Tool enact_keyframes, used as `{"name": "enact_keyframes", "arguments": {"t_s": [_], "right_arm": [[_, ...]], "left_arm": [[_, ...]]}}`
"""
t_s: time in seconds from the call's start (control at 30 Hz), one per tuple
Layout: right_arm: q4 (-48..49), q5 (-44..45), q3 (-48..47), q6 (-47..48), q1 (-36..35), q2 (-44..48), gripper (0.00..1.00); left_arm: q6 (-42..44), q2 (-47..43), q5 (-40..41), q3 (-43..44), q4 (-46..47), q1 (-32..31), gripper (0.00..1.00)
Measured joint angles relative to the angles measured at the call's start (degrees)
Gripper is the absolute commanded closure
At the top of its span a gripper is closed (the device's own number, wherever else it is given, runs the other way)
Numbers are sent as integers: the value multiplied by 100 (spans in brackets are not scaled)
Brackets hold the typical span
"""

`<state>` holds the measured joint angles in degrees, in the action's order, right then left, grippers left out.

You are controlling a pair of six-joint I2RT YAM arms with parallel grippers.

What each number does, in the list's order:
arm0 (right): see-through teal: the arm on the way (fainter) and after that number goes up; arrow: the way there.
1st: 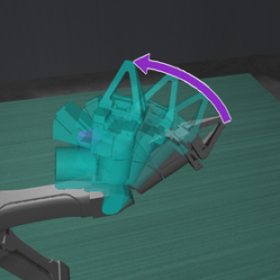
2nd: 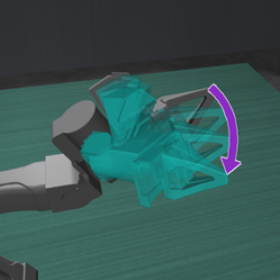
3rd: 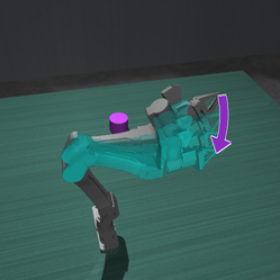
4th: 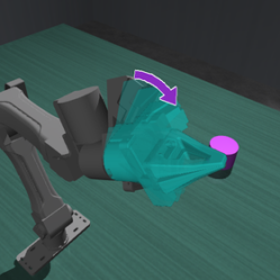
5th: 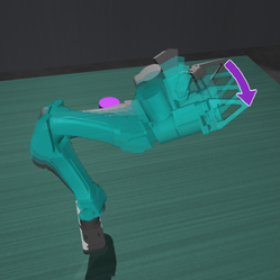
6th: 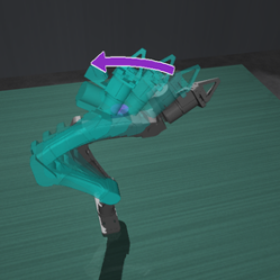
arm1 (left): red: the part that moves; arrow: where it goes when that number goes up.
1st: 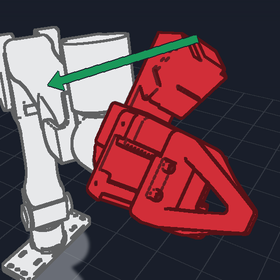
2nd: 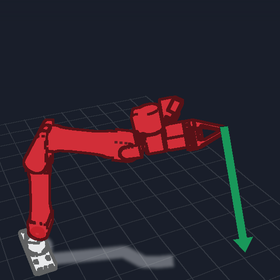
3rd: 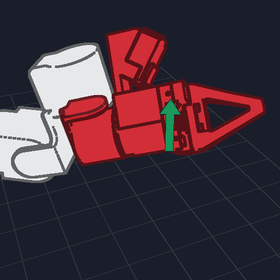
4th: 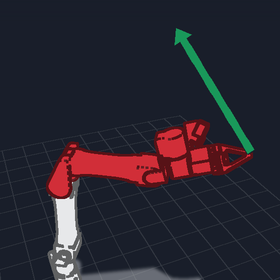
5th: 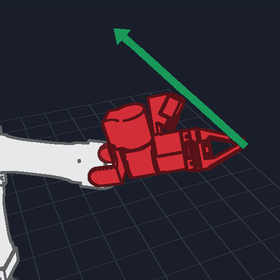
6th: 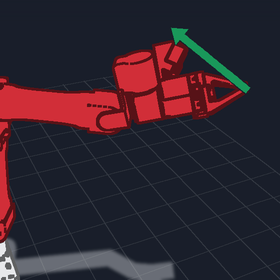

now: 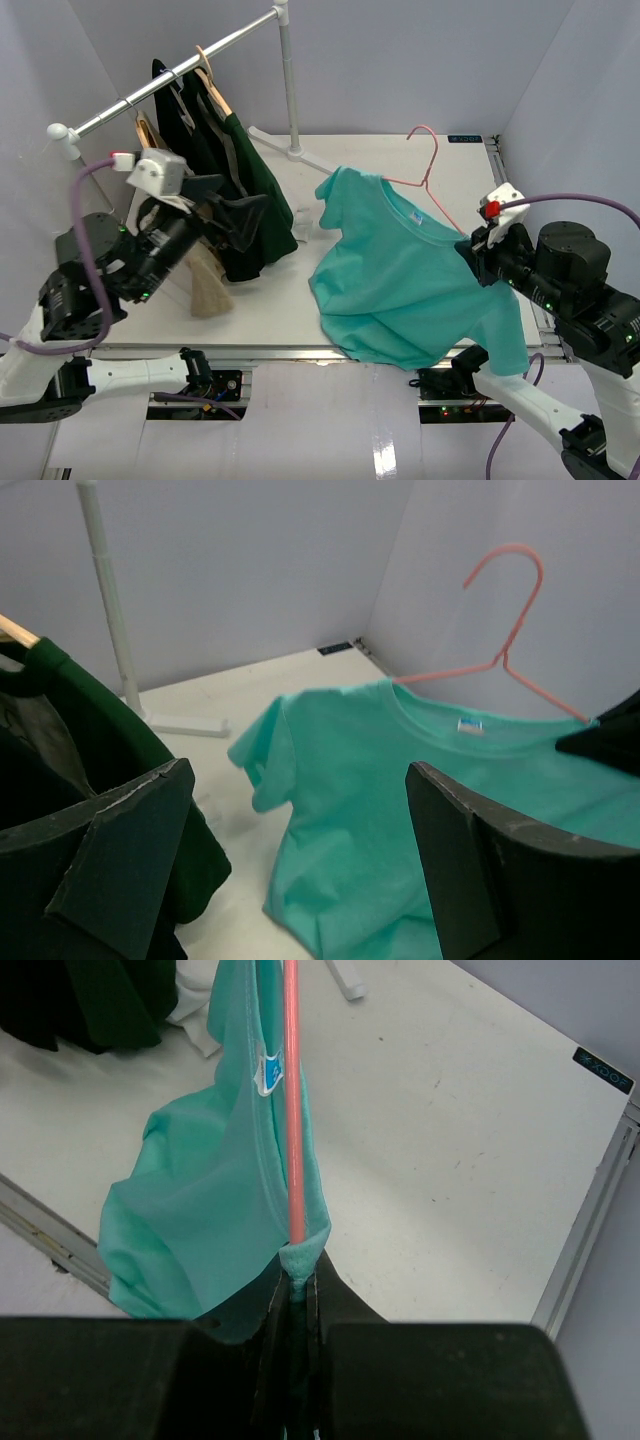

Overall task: Place the t-shirt on the hanger
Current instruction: Place the hanger at the clothesline.

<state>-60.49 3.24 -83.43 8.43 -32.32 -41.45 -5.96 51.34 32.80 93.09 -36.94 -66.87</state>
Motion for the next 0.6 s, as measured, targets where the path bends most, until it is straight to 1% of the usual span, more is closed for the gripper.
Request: {"name": "enact_keyframes", "arguments": {"t_s": [0.07,0.17,0.3,0.47,0.6], "right_arm": [[54,144,-112,-71,0,-209,92],[321,239,-195,-196,0,-641,92],[774,198,-425,-363,0,-1432,92],[1334,112,-1396,-530,-2,-2840,92],[2176,94,-1946,-607,-71,-3756,92]], "left_arm": [[-77,135,-126,-277,146,0,2],[-169,227,-395,-922,403,0,2],[-257,240,-894,-2003,918,0,2],[-486,-282,-1484,-3564,1681,0,2],[-603,-882,-1886,-4865,2698,0,2]]}}
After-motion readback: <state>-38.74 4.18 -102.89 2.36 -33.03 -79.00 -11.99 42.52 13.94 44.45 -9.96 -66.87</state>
